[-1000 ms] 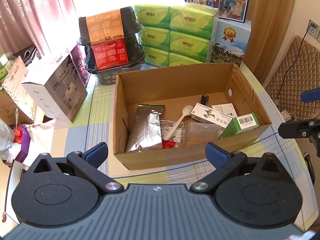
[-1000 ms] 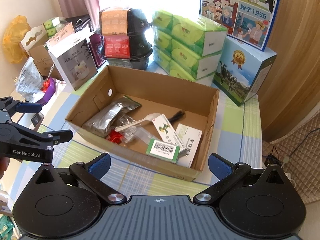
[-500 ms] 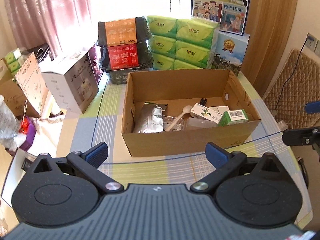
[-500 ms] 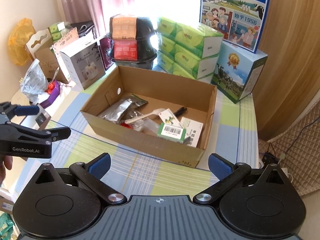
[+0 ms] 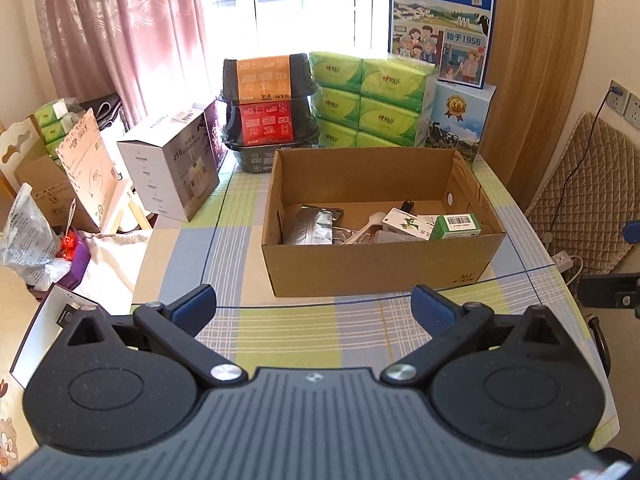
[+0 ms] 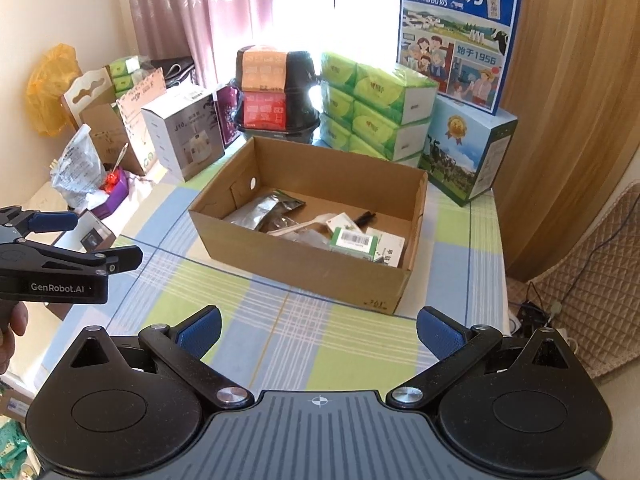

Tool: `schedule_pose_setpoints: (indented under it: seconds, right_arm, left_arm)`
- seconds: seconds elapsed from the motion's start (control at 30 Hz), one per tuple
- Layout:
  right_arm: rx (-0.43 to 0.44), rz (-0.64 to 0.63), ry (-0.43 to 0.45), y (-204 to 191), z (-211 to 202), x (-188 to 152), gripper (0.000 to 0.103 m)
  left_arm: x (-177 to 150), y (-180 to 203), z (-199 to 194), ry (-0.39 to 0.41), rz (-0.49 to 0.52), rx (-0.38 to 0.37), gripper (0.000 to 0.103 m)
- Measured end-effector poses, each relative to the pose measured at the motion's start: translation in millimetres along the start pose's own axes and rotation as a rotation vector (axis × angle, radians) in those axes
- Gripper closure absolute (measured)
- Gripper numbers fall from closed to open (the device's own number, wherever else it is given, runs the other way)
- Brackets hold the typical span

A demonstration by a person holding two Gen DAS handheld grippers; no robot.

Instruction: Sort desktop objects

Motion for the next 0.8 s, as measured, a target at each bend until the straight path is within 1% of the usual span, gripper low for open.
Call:
schedule_pose_setpoints:
  seconds: [0.13,0.3,0.37,0.43,0.5,0.8]
  right_arm:
    - [-0.001,0.025,0.024,-3.9,-14.1,-12.6,0.002]
    - [-0.005,0.053,0.056,-8.1,-32.1,-31.9,0.002]
    - [-0.001,0.059,0.067,-9.8,-38.2,-40.5,0.002]
    - [0.001,0.066,0.073,-10.3,-44.6,-48.9,0.002]
    - [-0.009,0.079,0.084,-9.0,-50.5,-56.5,0.002]
    - [-0.010,0.125,0.110,-11.5,-69.9,-88.0,0.002]
  left_arm:
    - [-11.2,-0.1,-15.5,0.008,-0.018,0.001,0.001]
    - [-25.0,1.6,-36.1,0.035,-0.043,-0.005,0.001]
    - [-31.5,4.9,-44.0,0.046,-0.034,-0.004,0.001]
    - [-37.5,8.2,-51.3,0.060,-0.011,0.012,0.001]
    - [-43.6,9.4,-58.6,0.073,-0.009,0.022,0.001]
    - [-74.0,10.8,-86.9,0.098,-0.070,0.022,0.001]
Point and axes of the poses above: each gripper's, at about its wrist camera, not at the fingertips, and z roughly the way its jaws point, y to its right, x to its top, the point moved 7 cm from there along z, roughly the way its jaws point, and after that the axes turned 1 degree about -y, right-handed, at the moved point
